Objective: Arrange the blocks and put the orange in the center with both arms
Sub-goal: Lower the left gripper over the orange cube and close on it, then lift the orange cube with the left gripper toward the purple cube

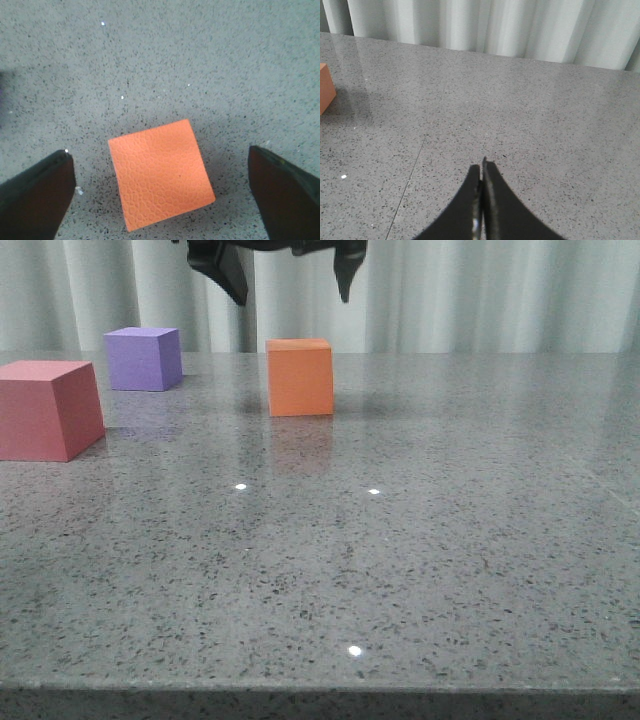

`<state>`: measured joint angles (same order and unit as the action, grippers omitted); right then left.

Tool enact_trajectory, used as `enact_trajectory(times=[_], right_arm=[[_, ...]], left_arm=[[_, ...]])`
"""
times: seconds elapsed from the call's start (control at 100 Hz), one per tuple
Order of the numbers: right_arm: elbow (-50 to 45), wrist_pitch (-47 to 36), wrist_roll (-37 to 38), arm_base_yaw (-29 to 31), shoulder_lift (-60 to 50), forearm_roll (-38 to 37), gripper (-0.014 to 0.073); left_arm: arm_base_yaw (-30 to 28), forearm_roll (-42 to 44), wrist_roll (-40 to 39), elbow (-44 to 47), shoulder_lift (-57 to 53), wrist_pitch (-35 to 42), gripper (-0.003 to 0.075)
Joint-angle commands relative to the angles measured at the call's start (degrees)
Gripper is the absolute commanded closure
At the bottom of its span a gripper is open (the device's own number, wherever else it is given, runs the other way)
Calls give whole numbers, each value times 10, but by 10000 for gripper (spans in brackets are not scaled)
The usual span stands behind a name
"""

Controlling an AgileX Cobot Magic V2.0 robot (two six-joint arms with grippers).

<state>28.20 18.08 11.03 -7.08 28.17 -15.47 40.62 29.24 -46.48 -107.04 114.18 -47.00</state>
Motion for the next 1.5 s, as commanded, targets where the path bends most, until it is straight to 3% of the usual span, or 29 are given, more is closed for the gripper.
enact_trajectory(times=[0.0,0.89,1.01,1.13,1.23,1.49], right_arm=[[15,-45,-1,3,7,-11,663],[15,-45,-1,3,7,-11,663],[15,-45,-1,3,7,-11,663],[15,-45,-1,3,7,-11,663],[15,-45,-1,3,7,-11,663],[15,-45,-1,3,7,-11,663]], left_arm=[[1,12,-6,-19,-23,27,60],[0,11,-7,-19,33,25,67],[0,11,-7,-19,33,24,165],[0,11,-7,-19,33,22,348],[0,11,-7,-19,28,16,451],[0,5,32,-19,-25,-3,480]])
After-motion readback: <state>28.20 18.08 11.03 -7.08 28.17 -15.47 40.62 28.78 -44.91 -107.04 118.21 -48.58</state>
